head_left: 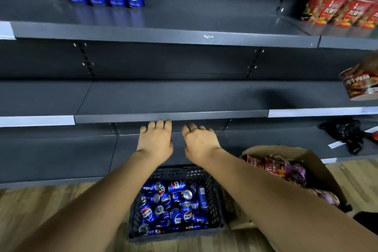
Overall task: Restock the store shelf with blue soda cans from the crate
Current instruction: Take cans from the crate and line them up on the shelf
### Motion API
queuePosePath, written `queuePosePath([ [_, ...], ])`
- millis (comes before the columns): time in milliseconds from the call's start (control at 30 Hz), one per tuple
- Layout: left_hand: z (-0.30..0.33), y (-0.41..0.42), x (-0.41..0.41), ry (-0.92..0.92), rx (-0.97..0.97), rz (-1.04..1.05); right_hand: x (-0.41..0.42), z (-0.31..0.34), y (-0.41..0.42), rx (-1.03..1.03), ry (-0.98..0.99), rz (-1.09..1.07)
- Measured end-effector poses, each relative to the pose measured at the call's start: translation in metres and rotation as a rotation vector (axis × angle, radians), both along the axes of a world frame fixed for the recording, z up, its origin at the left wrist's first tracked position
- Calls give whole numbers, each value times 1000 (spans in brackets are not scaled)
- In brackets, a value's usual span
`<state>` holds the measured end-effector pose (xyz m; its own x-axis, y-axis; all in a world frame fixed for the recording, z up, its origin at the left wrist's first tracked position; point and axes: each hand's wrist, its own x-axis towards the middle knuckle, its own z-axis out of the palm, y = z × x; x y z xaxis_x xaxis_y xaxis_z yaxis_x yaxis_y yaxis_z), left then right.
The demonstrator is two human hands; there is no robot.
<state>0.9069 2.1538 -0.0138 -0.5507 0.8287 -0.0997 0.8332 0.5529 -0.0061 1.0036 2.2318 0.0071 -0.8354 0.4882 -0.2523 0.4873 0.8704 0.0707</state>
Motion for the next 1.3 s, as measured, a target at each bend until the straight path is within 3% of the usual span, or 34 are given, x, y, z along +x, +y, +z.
queuePosePath([
  [267,-54,35,47,-130,-80,151,39,-46,66,-48,-98,150],
  [533,-125,41,27,-191,-113,194,33,-116,101,-170,-108,212],
  [1033,-417,48,4,-380,-216,356,30,-429,120,-338,-262,16],
  [1300,-593,56,2,-414,-279,263,34,-606,131,-409,-260,2],
])
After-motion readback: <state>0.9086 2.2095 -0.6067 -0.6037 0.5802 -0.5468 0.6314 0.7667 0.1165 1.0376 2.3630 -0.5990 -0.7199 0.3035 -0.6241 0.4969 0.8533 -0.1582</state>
